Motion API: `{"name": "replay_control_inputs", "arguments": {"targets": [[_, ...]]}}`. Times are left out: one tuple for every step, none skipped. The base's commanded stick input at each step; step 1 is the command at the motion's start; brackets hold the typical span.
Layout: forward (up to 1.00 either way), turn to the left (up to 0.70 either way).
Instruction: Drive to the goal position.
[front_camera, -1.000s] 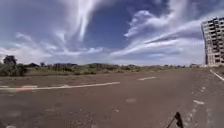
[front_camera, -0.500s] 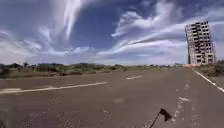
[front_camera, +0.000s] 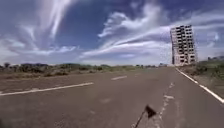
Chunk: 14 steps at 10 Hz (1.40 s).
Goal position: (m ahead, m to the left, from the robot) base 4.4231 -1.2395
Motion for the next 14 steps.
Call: {"name": "replay_control_inputs", "arguments": {"targets": [[1.00,-0.40],[1.00,-0.40],[1.00,-0.40],[1.00,-0.40],[1.00,-0.40],[1.00,-0.40],[1.00,-0.40],[1.00,-0.40],[1.00,-0.40],[1.00,-0.40],[1.00,-0.40],[1.00,-0.40],[1.00,-0.40],[1.00,-0.40]]}}
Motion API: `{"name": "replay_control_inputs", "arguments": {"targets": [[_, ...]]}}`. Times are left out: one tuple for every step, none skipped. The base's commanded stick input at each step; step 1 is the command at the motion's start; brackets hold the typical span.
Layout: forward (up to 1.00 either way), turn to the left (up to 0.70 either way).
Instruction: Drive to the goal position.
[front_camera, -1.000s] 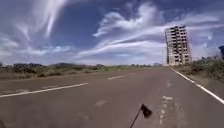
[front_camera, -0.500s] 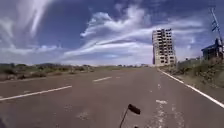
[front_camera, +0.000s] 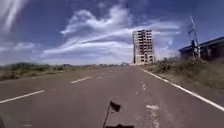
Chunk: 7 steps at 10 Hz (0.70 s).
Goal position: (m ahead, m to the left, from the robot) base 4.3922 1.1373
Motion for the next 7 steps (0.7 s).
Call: {"name": "replay_control_inputs", "arguments": {"targets": [[1.00,-0.40],[1.00,-0.40],[1.00,-0.40],[1.00,-0.40],[1.00,-0.31],[1.00,-0.22],[1.00,-0.13]]}}
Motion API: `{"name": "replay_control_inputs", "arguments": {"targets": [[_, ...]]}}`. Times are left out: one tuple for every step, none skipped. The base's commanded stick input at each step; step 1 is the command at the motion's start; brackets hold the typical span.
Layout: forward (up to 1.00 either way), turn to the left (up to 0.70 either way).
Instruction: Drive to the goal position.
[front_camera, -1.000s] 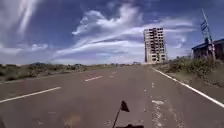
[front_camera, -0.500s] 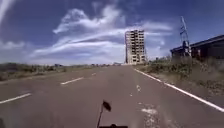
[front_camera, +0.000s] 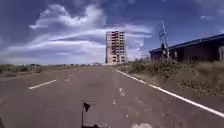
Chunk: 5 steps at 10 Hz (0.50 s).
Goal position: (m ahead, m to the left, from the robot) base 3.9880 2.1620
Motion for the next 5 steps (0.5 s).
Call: {"name": "replay_control_inputs", "arguments": {"targets": [[1.00,-0.03],[1.00,0.00],[1.00,0.00],[1.00,0.00],[1.00,0.00]]}}
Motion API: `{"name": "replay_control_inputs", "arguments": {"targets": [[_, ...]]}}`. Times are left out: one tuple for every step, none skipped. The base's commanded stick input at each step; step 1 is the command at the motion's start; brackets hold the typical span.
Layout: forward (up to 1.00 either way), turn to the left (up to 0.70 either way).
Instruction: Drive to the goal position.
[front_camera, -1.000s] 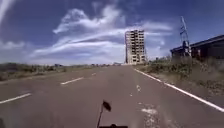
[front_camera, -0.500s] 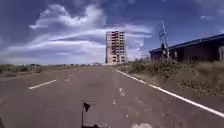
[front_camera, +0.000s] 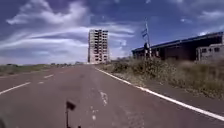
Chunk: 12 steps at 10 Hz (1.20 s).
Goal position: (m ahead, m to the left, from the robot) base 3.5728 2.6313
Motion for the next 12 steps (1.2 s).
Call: {"name": "replay_control_inputs", "arguments": {"targets": [[1.00,0.00],[1.00,0.00],[1.00,0.00],[1.00,0.00],[1.00,0.00],[1.00,0.01],[1.00,0.11],[1.00,0.20],[1.00,0.30],[1.00,0.39],[1.00,0.40],[1.00,0.39]]}}
